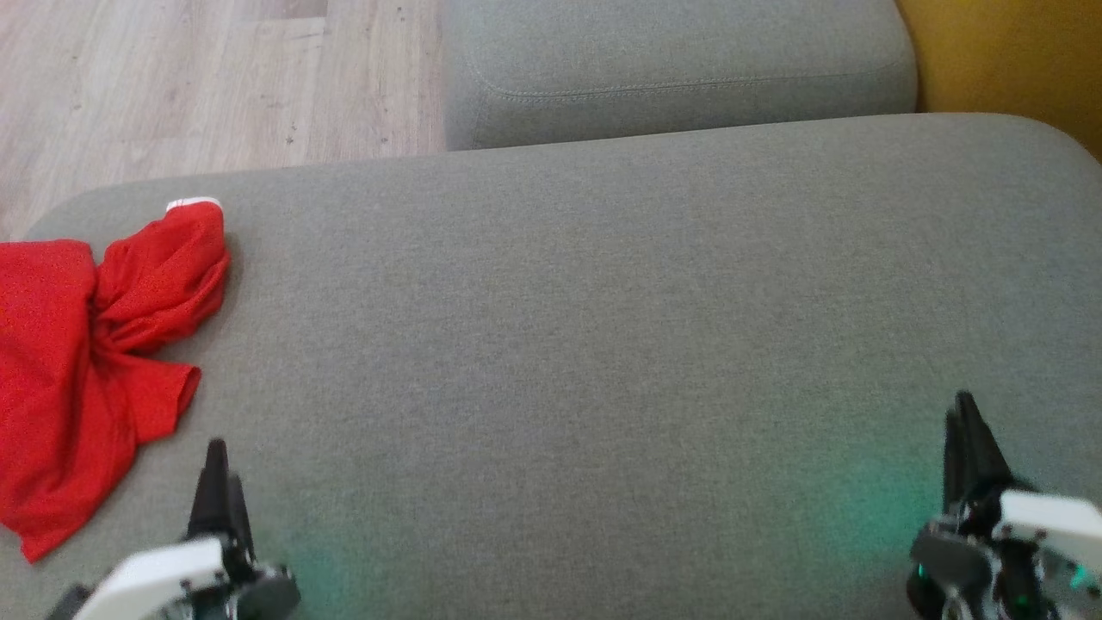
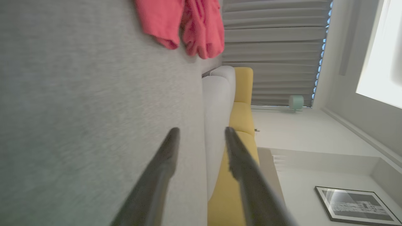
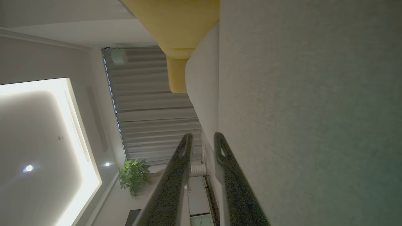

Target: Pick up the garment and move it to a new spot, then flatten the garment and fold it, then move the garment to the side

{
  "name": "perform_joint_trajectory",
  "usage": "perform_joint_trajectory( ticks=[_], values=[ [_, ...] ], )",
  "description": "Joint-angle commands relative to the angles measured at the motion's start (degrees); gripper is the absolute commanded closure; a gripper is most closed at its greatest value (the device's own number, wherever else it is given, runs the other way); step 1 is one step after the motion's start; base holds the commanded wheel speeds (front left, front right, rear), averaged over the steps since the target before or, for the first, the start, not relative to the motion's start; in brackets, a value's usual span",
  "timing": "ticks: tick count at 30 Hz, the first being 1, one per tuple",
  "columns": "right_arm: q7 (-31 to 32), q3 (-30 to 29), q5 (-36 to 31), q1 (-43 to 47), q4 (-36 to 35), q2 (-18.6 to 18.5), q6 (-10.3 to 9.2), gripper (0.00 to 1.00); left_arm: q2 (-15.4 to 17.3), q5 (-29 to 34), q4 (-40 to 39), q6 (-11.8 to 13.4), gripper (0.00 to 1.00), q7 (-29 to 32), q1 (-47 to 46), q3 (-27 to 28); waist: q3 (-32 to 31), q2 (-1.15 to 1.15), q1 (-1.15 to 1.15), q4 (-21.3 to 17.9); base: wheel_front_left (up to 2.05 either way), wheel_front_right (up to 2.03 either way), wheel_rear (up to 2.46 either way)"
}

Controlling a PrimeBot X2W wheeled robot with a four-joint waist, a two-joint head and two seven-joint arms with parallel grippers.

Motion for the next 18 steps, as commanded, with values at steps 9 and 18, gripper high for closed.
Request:
perform_joint_trajectory(
  ticks=[9,18],
  values=[
    [-1.49,1.13,-2.02,0.06,-0.59,-0.04,0.03,0.00,0.04,0.81,-0.44,-0.03,0.00,-1.44,0.04,-1.00,-0.01,0.00,0.00,-0.04,0.00,0.00,0.00],
    [-3.01,2.07,-8.81,0.06,-1.72,-0.07,0.07,0.00,0.29,4.28,-0.60,-0.06,0.00,-2.99,-0.04,-2.21,0.03,0.00,0.00,-0.07,0.00,0.00,0.00]
  ],
)
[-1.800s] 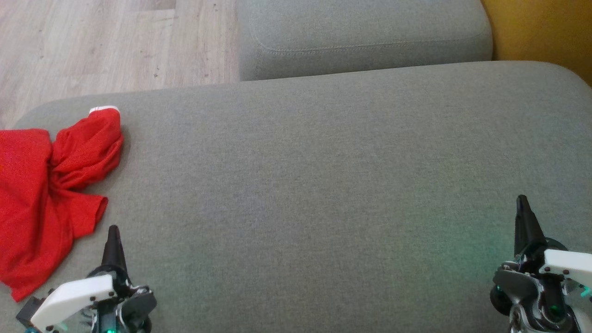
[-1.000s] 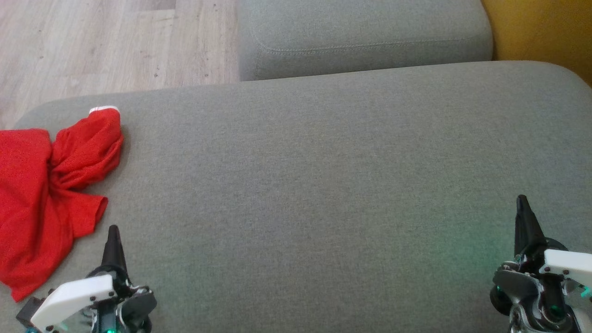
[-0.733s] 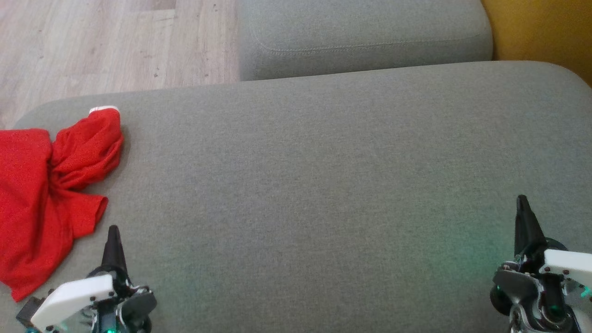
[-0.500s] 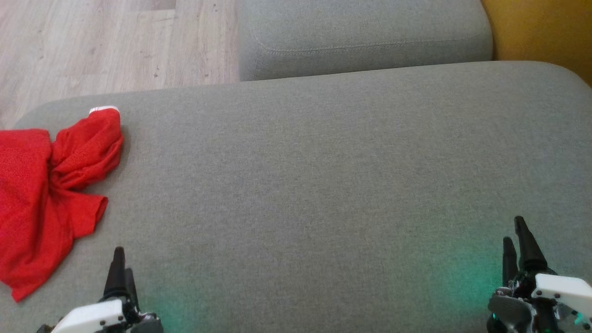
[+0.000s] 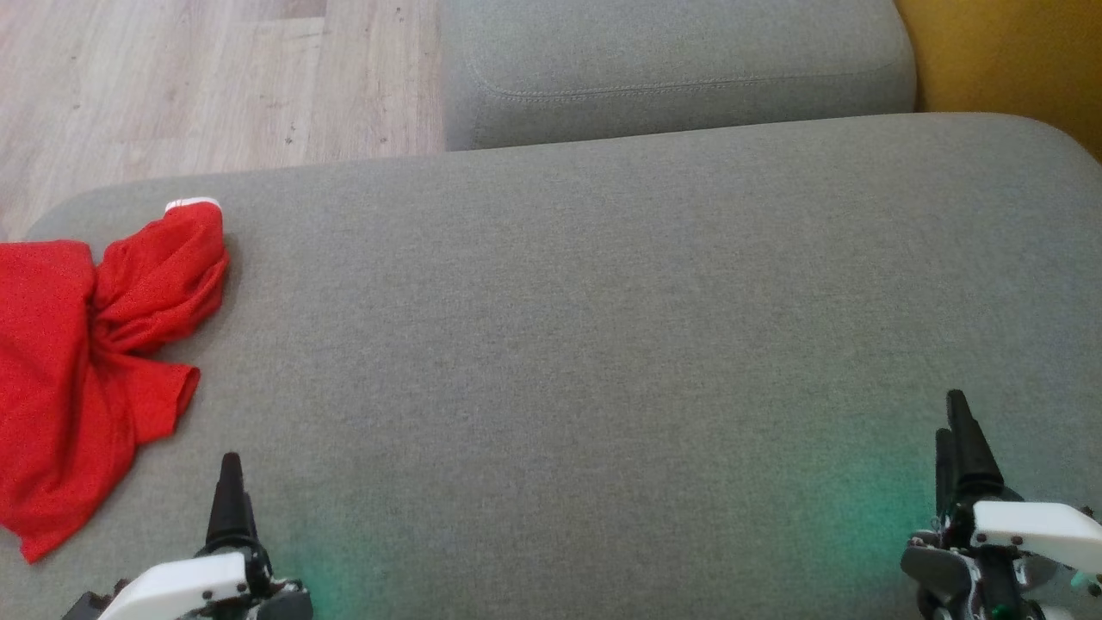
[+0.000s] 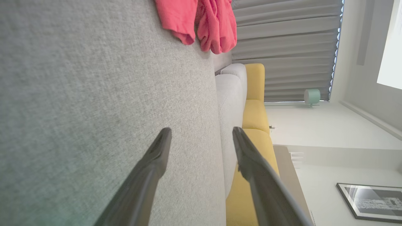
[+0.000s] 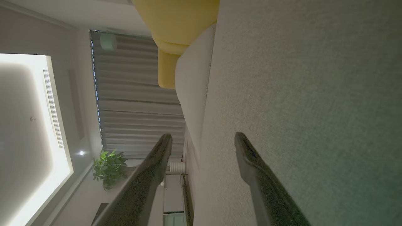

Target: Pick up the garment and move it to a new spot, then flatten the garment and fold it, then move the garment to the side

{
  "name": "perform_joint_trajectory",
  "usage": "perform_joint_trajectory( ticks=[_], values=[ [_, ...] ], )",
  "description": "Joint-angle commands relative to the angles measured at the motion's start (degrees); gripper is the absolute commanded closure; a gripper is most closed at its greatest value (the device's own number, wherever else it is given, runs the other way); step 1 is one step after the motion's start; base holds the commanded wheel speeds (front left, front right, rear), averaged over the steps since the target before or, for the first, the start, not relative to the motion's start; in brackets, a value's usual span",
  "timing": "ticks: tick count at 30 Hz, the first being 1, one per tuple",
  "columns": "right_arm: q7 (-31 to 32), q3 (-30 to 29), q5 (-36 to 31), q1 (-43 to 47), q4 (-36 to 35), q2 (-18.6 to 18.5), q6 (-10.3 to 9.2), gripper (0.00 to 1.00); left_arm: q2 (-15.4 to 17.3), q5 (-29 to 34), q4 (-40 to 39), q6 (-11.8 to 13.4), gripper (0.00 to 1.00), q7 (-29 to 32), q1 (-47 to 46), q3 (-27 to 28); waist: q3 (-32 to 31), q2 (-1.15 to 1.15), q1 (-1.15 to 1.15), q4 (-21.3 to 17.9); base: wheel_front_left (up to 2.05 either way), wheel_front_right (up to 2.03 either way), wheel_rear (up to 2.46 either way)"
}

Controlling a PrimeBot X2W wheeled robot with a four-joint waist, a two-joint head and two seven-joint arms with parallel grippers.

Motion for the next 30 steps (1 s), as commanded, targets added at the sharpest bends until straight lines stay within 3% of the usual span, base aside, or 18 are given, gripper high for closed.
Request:
perform_joint_trajectory(
  ticks=[1,30],
  values=[
    [-0.64,0.52,-2.06,-2.33,-2.33,-0.33,0.07,0.00,0.63,1.48,-2.04,-0.07,0.00,-0.55,-2.53,0.00,0.01,0.00,0.00,0.01,0.00,0.00,0.00],
    [-5.54,5.93,-31.33,-3.15,-5.31,-0.71,0.18,0.00,1.42,27.45,-3.66,-0.10,0.00,-5.42,-2.78,-2.30,0.17,0.00,0.00,-0.01,0.00,0.00,0.00]
  ],
)
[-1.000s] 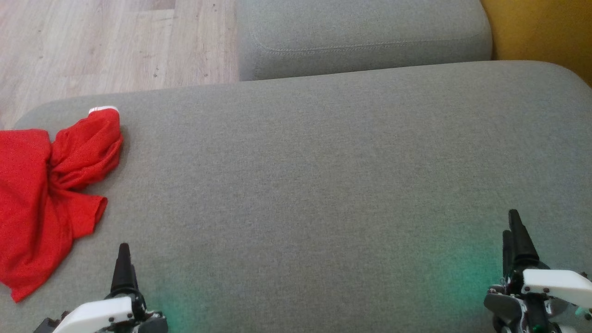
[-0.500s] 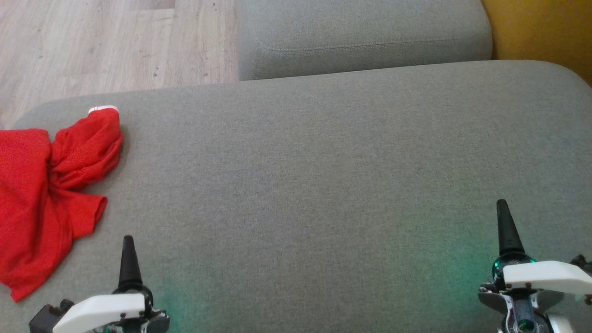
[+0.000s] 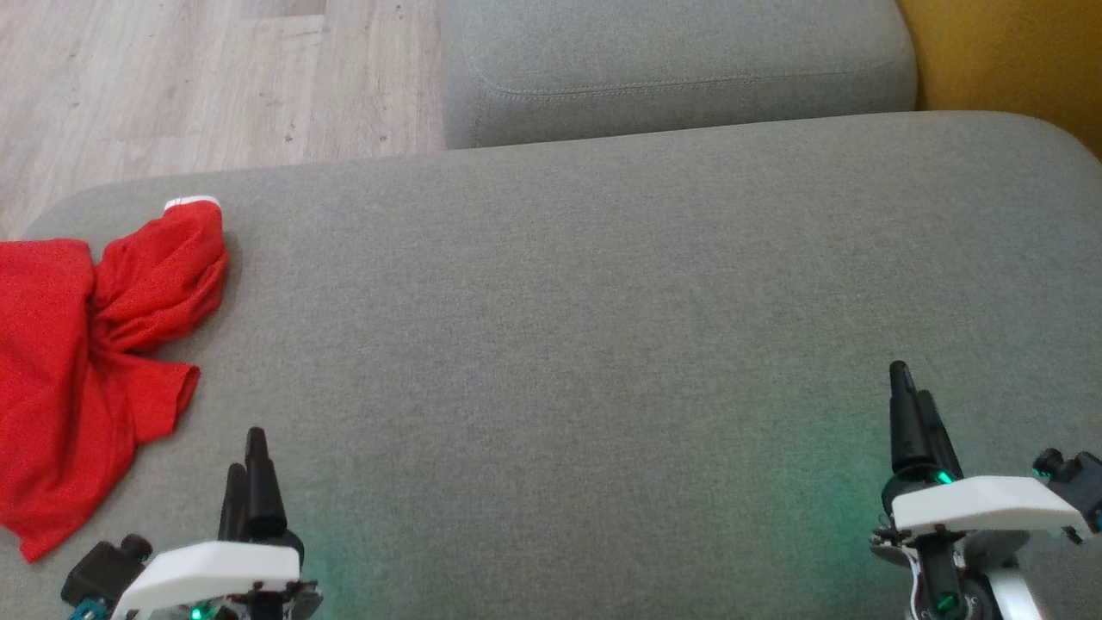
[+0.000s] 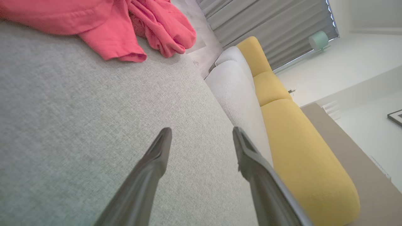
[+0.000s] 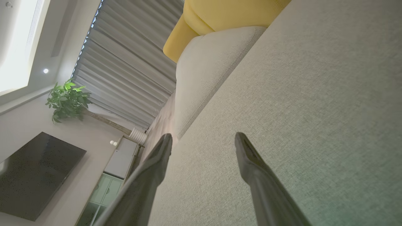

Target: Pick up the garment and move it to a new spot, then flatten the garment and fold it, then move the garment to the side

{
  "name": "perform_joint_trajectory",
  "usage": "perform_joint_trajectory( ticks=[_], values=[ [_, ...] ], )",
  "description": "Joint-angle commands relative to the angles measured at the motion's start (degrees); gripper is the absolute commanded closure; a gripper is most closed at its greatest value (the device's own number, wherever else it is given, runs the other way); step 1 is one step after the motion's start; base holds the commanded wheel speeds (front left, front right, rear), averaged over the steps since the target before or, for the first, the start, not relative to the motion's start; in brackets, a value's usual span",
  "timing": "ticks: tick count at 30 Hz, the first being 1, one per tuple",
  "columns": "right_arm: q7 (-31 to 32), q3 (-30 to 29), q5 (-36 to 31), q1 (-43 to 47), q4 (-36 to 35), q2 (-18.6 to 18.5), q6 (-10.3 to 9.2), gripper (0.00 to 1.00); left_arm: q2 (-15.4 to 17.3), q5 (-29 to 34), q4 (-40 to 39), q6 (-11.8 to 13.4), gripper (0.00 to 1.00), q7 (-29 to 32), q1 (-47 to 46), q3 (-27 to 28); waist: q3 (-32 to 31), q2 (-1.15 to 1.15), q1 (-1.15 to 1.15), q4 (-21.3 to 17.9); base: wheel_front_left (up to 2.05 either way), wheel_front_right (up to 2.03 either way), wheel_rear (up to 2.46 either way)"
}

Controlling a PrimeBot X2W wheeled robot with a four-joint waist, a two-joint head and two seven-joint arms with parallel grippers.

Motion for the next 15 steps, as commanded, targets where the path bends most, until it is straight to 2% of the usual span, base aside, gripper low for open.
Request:
perform_joint_trajectory(
  ticks=[1,15],
  values=[
    [-0.66,0.77,-1.70,-2.61,-2.05,-0.64,0.18,0.00,1.06,1.66,-1.97,-0.09,0.00,-0.56,-2.73,0.21,-0.02,0.00,0.00,-0.01,0.00,0.00,0.00],
    [-3.02,2.58,-13.35,-3.12,-1.60,-0.98,0.23,0.00,2.94,14.08,0.04,-0.06,0.00,-2.91,-3.21,-1.95,-0.13,0.00,0.00,-0.07,0.00,0.00,0.00]
  ],
)
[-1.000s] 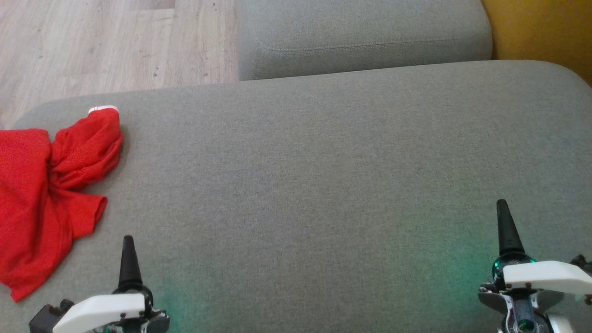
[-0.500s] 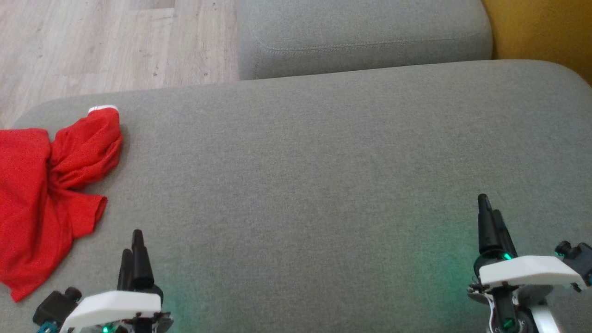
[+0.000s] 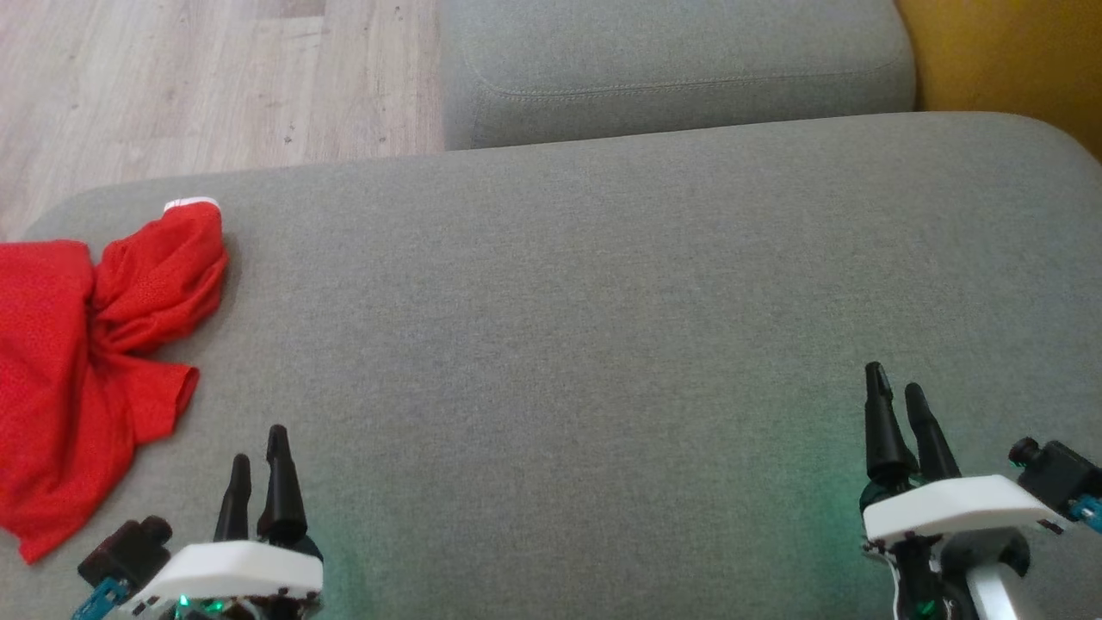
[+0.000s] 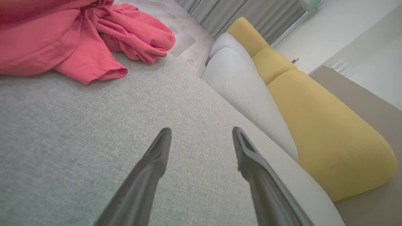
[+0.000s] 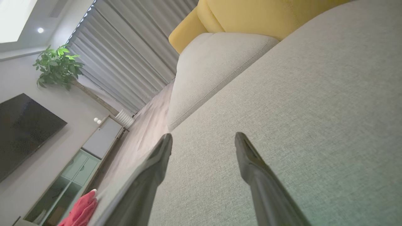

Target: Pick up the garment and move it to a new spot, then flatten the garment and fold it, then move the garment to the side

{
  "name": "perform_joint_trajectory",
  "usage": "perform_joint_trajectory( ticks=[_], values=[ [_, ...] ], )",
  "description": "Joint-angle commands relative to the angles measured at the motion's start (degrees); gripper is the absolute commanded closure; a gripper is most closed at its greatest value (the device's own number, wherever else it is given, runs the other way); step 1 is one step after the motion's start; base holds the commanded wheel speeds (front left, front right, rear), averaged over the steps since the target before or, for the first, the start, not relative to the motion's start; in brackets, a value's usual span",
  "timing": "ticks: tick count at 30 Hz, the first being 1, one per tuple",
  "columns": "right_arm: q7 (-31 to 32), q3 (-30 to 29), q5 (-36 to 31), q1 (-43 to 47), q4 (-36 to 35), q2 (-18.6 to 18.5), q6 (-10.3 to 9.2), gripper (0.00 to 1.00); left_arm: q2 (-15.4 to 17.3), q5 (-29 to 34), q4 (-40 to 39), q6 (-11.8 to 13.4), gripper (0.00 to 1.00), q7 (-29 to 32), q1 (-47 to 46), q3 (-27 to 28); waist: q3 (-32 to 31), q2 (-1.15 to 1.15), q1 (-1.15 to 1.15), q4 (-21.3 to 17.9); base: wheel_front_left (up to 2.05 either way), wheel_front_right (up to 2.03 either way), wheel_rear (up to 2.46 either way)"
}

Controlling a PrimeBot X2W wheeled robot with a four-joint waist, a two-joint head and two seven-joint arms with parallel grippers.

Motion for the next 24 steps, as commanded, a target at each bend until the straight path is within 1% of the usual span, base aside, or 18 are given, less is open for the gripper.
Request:
perform_joint_trajectory(
  ticks=[1,19,24],
  values=[
    [-1.01,0.99,-2.67,-3.13,-1.73,-0.86,0.24,0.00,1.26,2.46,-1.16,-0.02,0.00,-0.81,-2.70,0.63,-0.03,0.00,0.00,-0.04,0.00,0.00,0.00],
    [-4.05,2.68,-16.78,-3.46,-0.99,-1.05,0.30,0.00,3.04,15.37,1.55,1.25,0.00,-3.84,-3.41,-0.27,0.15,0.00,0.00,-0.01,0.00,0.00,0.00],
    [-4.73,3.12,-19.66,-3.43,-0.94,-1.04,0.32,0.00,3.39,18.15,1.90,1.36,0.00,-4.51,-3.45,-0.52,0.15,0.00,0.00,0.04,0.00,0.00,0.00]
  ],
)
